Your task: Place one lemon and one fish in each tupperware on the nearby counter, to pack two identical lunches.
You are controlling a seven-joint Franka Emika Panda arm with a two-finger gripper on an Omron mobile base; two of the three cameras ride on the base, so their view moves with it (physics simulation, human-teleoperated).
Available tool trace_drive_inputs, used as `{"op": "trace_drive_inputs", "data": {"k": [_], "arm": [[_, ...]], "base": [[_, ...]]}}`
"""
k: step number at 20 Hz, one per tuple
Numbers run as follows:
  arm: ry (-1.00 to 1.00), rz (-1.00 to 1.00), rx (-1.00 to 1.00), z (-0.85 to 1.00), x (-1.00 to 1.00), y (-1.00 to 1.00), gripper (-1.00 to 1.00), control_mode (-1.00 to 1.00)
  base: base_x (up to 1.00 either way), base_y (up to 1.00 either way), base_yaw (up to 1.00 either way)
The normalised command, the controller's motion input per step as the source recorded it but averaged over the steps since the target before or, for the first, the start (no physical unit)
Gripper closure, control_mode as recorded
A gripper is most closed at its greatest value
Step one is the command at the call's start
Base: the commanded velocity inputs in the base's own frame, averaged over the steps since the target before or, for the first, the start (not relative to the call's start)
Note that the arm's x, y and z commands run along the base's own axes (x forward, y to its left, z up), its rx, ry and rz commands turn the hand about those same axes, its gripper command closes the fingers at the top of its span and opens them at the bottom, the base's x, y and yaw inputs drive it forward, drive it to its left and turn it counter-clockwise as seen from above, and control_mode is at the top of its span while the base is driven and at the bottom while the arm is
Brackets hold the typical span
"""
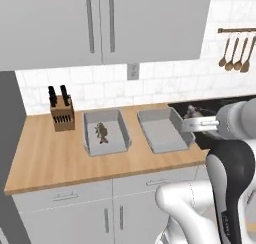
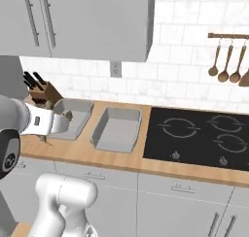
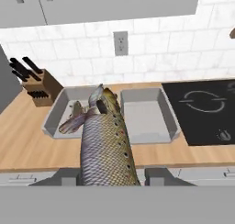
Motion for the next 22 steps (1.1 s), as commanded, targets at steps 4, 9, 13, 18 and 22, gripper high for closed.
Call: {"op": "trace_drive_inputs", "data": {"k": [4, 9, 13, 18, 22], "arm": [[0.0, 0.0, 0.0, 0.0, 0.0, 0.0, 1.0, 1.0], [0.03, 0.02, 0.0, -0.06, 0.06, 0.0, 1.0, -1.0], [0.18, -0.04, 0.0, -0.54, 0.4, -0.32, 1.0, -1.0], [0.07, -0.18, 0.0, -0.81, 0.6, -0.3, 1.0, -1.0], [0.06, -0.11, 0.0, -0.58, 0.66, -0.24, 1.0, -1.0]], "base": [[0.52, -0.4, 0.3], [0.41, -0.05, 0.15], [0.0, 0.0, 0.0], [0.0, 0.0, 0.0], [0.0, 0.0, 0.0]]}}
